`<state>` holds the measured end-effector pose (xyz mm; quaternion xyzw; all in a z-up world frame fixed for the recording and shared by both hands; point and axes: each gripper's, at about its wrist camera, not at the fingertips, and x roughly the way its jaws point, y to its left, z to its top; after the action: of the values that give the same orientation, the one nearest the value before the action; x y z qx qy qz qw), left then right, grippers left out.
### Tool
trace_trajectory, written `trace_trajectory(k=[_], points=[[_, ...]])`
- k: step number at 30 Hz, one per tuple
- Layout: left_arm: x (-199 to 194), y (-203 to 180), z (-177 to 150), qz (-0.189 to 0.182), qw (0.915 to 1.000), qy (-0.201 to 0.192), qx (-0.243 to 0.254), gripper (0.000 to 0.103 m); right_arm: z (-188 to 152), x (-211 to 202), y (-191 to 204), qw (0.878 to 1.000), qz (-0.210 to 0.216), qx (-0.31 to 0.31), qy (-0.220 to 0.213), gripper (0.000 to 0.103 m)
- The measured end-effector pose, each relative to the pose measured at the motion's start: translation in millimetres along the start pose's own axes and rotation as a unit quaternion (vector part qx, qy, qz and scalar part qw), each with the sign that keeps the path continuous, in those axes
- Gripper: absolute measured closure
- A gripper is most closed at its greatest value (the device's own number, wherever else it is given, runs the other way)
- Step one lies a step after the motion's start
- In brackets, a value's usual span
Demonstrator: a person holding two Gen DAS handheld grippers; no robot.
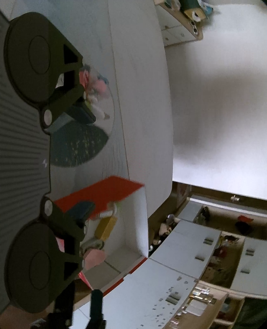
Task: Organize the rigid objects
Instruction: 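Withdraw both tools from the red box back over the mat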
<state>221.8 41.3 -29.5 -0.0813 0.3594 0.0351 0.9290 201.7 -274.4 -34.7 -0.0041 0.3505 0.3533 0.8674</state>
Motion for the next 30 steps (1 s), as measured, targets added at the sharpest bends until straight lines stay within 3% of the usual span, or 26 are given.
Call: trace_trajectory(k=[15, 22, 30], points=[[-2, 113, -22, 0.012, 0.9994, 0.011, -0.032, 0.02, -22, 46, 82, 0.999, 0.011, -0.007, 0.036, 0.0], [24, 145, -29, 0.032, 0.9989, 0.025, -0.022, 0.02, -28, 75, 101, 0.999, -0.012, -0.002, 0.05, 0.001], [57, 157, -30, 0.022, 0.9991, 0.034, 0.011, 0.02, -35, 116, 115, 0.997, -0.031, -0.018, 0.068, 0.006]])
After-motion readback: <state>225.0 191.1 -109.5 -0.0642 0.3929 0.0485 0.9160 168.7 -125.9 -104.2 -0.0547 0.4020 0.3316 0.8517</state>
